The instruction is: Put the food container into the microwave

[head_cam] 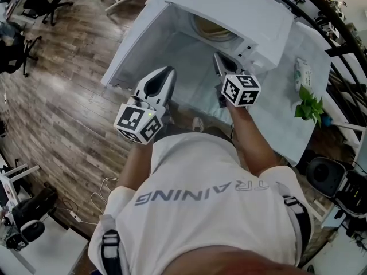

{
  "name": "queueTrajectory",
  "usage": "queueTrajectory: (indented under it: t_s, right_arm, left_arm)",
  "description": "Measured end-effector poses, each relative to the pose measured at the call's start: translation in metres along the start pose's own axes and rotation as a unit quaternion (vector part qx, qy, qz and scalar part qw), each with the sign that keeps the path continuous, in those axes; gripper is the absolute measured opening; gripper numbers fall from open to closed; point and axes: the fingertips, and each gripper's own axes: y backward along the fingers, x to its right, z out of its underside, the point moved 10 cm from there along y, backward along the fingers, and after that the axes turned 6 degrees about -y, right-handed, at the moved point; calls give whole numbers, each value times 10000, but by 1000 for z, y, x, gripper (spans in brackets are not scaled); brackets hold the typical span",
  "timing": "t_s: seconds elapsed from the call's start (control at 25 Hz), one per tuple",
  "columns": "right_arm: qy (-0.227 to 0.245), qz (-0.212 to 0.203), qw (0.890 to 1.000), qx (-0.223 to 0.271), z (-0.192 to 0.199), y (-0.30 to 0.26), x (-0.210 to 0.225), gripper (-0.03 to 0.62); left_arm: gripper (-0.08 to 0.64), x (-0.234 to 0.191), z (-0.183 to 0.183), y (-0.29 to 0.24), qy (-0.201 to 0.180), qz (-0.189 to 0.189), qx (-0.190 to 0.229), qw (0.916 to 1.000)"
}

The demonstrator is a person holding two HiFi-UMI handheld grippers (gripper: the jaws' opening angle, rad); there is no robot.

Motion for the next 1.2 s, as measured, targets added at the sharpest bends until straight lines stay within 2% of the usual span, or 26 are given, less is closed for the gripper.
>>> queueTrajectory:
  t_s: [0.16,0.24,0.56,0.72,1.2]
  right_arm:
    - [-165,-314,9991,226,-11,37,-7,23]
    - [-97,-382,9984,402,-20,56,-10,23]
    - [992,-351,9890,1037,-60,112,-42,23]
    - [1175,-375,9868,1053,-63,119,-47,23]
    - [1189,-397,9878,928,-62,118,-39,23]
  left_arm:
    - [54,16,-3,-3,-188,-29,103,9998]
    - [54,24,-3,-6,-255,-48,128,9996]
    - [54,42,-15,-1,-393,-95,187,9990]
    - [54,48,-19,-2,-460,-51,188,9988]
    - [54,54,-17,-14,-454,79,198,9987]
